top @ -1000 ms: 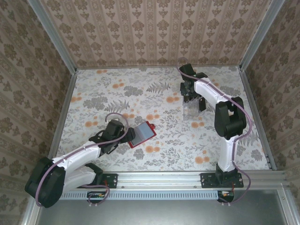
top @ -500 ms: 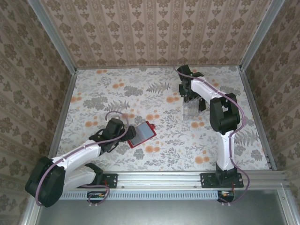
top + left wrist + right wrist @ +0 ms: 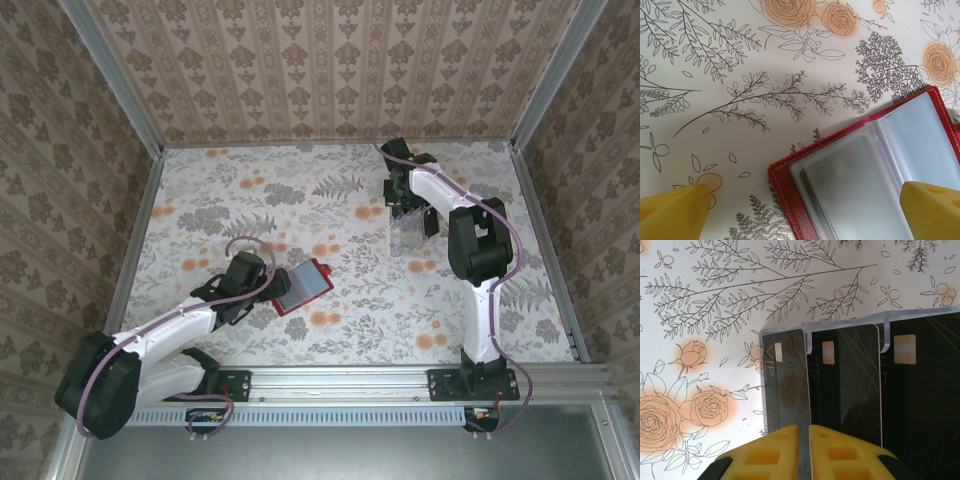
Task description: Put the credit cards into the card holder
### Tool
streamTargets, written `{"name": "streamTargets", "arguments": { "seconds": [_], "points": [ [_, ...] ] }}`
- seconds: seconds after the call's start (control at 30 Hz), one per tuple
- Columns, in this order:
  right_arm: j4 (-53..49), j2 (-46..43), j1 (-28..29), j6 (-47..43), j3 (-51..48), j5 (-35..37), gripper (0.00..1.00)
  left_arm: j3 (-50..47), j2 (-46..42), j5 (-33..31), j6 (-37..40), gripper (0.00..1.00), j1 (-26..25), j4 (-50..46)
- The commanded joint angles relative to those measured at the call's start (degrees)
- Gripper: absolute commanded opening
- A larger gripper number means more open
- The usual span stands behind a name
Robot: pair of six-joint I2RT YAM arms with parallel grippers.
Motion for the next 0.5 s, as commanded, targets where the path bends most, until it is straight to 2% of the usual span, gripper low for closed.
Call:
{"name": "streamTargets", "arguments": {
  "seconds": [0.0, 0.1, 0.47],
  "points": [
    [-0.62, 0.09, -0.04, 0.64, 0.06, -3.21, 0.18, 1.23, 0.08, -0.63, 0.46, 1.00, 0.45, -0.48],
    [0.27, -1.65, -0.04, 1.18, -0.68, -4.00, 0.26, 1.21, 0.14, -0.63, 0.47, 1.00, 0.44, -0.49],
    [-1.02, -4.16, 0.86, -0.04, 0.40, 0.07, 0.32, 1.41, 0.93, -0.36, 0.40, 1.00, 0.44, 0.19]
  ]
}}
